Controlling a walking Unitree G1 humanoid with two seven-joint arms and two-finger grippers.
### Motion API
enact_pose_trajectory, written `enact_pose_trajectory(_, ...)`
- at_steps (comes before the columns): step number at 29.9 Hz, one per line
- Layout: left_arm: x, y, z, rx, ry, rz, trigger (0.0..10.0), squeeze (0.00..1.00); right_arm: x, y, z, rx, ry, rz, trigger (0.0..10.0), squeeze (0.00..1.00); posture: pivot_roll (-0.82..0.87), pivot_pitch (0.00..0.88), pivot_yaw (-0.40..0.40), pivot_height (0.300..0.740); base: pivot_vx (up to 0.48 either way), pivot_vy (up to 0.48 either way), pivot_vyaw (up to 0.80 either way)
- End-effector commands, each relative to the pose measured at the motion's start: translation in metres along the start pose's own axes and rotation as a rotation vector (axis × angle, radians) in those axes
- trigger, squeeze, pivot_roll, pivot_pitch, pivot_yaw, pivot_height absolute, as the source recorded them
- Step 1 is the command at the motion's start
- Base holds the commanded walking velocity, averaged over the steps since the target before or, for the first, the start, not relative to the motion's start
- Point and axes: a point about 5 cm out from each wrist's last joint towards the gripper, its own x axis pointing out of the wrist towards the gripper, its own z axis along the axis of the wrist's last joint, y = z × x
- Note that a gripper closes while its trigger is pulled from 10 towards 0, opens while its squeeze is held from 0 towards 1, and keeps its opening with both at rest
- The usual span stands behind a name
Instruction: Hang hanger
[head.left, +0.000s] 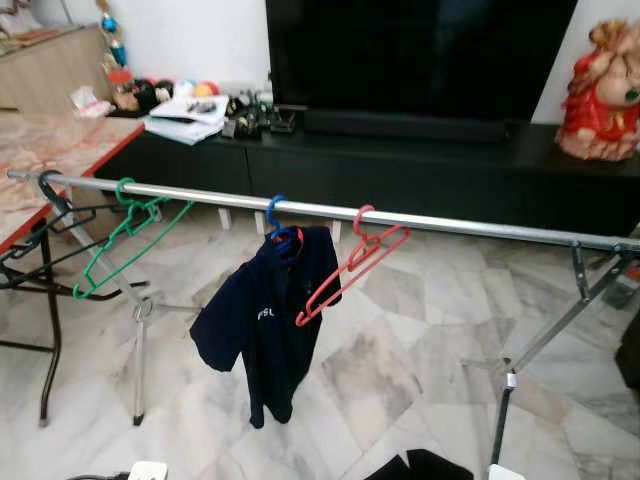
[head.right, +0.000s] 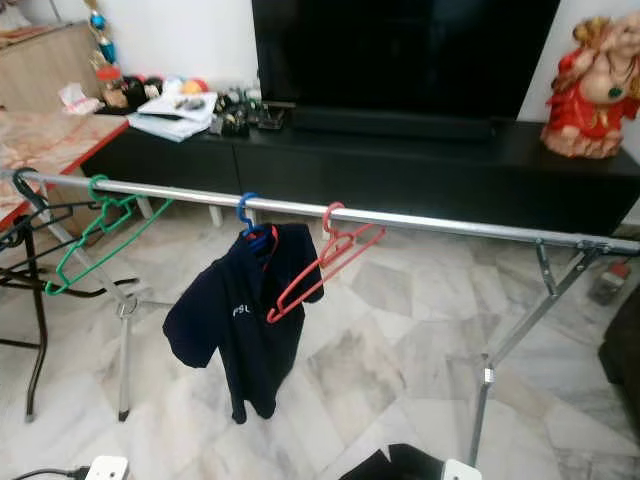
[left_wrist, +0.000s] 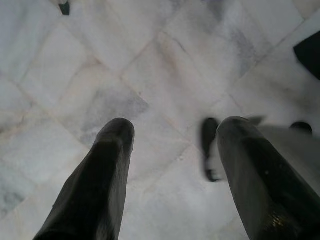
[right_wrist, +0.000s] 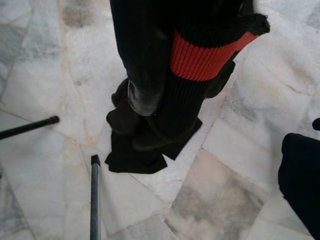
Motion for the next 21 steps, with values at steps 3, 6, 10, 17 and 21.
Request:
enact_pose_trajectory(3,-0.0011,0.0067,-0.0005,-0.013,0.007,0.016,10.0,0.0,0.0005,0.0071,0.0025,0.011,-0.009,0.014,10.0,0.0,-0.01,0.026,-0.001,0.74,0.0,0.429,0.0)
enact_pose_trajectory(6,-0.001,0.0065,-0.0004,-0.012,0.007,0.016,10.0,0.0,0.0005,0.0071,0.0024,0.01,-0.008,0.015,10.0,0.0,-0.01,0.025,-0.001,0.74,0.0,0.431,0.0)
enact_pose_trajectory(10,-0.0009,0.0059,-0.0003,-0.012,0.007,0.013,10.0,0.0,0.0005,0.0068,0.0025,0.014,-0.009,0.014,10.0,0.0,-0.01,0.026,0.001,0.74,0.0,0.428,0.0)
enact_pose_trajectory(17,-0.0008,0.0062,0.0006,-0.014,0.005,0.015,10.0,0.0,0.0006,0.0079,0.0028,0.017,-0.01,0.015,10.0,0.0,0.0,0.028,0.0,0.74,0.0,0.429,0.0)
enact_pose_trajectory(21,-0.0007,0.0065,0.0008,-0.013,0.006,0.016,10.0,0.0,0.0005,0.0087,0.002,0.019,-0.007,0.016,10.0,0.0,0.0,0.029,0.004,0.74,0.0,0.426,0.0)
